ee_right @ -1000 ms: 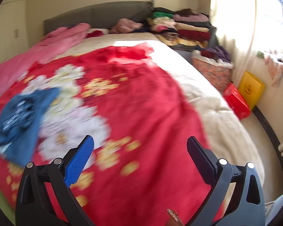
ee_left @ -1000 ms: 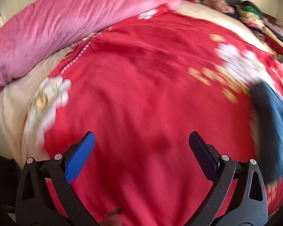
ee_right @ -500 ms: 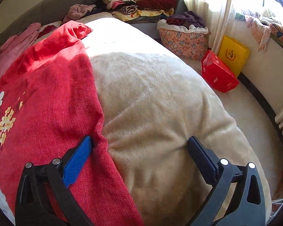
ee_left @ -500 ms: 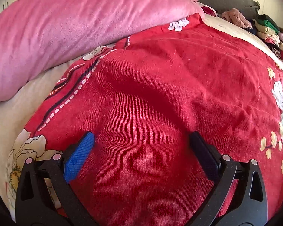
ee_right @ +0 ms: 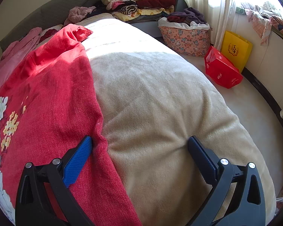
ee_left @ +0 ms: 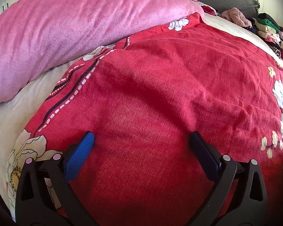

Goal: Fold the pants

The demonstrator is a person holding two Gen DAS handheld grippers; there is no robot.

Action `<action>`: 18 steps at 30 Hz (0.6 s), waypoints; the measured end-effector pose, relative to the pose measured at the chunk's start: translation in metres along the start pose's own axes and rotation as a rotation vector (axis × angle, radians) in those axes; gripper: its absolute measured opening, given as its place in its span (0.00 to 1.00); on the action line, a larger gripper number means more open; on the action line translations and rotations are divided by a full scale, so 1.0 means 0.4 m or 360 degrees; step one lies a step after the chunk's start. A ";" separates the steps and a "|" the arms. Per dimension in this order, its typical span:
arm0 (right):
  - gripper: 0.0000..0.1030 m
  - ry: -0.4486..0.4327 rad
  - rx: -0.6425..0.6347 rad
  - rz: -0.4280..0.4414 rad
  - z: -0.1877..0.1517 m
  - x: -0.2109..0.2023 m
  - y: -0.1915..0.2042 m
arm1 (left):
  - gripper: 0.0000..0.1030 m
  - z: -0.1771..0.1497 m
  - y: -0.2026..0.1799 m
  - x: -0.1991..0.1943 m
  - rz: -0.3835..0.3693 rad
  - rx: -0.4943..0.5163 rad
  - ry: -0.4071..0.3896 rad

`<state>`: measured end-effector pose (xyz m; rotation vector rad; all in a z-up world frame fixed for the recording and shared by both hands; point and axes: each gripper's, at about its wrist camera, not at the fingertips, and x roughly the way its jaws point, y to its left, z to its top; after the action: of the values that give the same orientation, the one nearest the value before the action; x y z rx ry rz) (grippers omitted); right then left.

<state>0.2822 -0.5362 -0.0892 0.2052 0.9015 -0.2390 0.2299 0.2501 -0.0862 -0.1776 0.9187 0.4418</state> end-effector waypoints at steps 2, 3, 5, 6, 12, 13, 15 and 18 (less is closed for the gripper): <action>0.96 0.0000 0.0001 0.0000 0.001 -0.001 0.000 | 0.92 0.008 -0.005 0.009 0.0000 0.0001 0.0001; 0.96 0.0000 -0.0001 -0.0001 0.001 0.000 -0.001 | 0.92 0.007 -0.004 0.008 -0.0001 0.0000 0.0001; 0.96 0.0000 0.0001 0.0001 0.001 0.000 0.000 | 0.92 0.007 -0.004 0.007 0.0000 0.0001 0.0001; 0.96 0.0000 0.0000 -0.0001 0.001 0.000 0.000 | 0.92 0.006 -0.003 0.007 -0.0001 0.0000 0.0001; 0.96 0.0001 0.0000 -0.0001 0.002 0.000 0.000 | 0.92 0.005 -0.003 0.005 0.0000 0.0000 0.0001; 0.96 0.0000 0.0001 0.0000 0.001 0.000 0.000 | 0.92 0.005 -0.003 0.005 0.0000 0.0001 0.0002; 0.96 0.0000 0.0000 -0.0001 0.002 0.000 0.000 | 0.92 0.005 -0.003 0.005 -0.0001 0.0000 0.0002; 0.96 0.0000 0.0001 0.0001 0.001 0.000 0.000 | 0.92 0.004 -0.003 0.005 0.0000 -0.0001 0.0002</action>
<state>0.2824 -0.5364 -0.0887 0.2061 0.9014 -0.2390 0.2327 0.2500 -0.0867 -0.1782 0.9196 0.4418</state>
